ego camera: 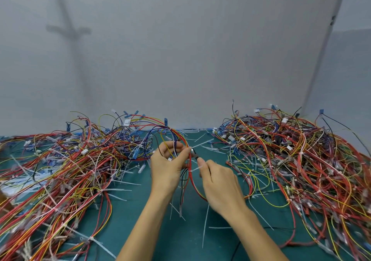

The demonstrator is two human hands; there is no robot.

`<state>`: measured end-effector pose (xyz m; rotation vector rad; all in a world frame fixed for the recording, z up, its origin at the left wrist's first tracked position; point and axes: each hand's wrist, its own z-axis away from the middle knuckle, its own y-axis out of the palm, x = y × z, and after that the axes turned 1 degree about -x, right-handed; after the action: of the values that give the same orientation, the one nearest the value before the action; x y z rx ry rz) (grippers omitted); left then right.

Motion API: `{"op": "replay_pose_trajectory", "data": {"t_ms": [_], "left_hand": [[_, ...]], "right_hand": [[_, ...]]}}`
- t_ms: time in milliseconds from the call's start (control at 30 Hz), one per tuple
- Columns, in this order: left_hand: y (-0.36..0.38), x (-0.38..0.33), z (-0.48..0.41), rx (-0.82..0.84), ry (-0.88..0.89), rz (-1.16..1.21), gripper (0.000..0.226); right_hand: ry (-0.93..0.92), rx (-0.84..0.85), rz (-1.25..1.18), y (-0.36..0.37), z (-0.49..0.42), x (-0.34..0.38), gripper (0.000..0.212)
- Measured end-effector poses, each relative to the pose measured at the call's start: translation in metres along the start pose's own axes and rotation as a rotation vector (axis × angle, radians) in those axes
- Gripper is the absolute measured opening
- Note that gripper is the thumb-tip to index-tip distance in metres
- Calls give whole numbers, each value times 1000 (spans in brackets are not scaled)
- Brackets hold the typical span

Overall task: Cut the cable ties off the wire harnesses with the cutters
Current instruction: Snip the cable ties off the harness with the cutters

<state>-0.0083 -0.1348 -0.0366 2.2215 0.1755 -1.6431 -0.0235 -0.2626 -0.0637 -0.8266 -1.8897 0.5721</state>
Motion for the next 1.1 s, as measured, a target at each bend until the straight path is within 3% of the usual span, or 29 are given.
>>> {"op": "replay_pose_trajectory", "data": {"t_ms": [133, 333, 600, 933, 1100], "left_hand": [[-1, -1, 0, 24, 6, 13, 18], [-3, -2, 0, 39, -1, 21, 22], [-3, -2, 0, 56, 8, 13, 21], [-1, -1, 1, 49, 4, 18, 22], [-5, -4, -3, 39, -51, 118, 16]], "right_hand": [[35, -2, -47, 0, -1, 0, 72], [104, 86, -194, -3, -6, 0, 59], [210, 211, -477, -5, -9, 0, 64], [200, 190, -457, -6, -8, 0, 64], [257, 44, -632, -2, -10, 3, 63]]}}
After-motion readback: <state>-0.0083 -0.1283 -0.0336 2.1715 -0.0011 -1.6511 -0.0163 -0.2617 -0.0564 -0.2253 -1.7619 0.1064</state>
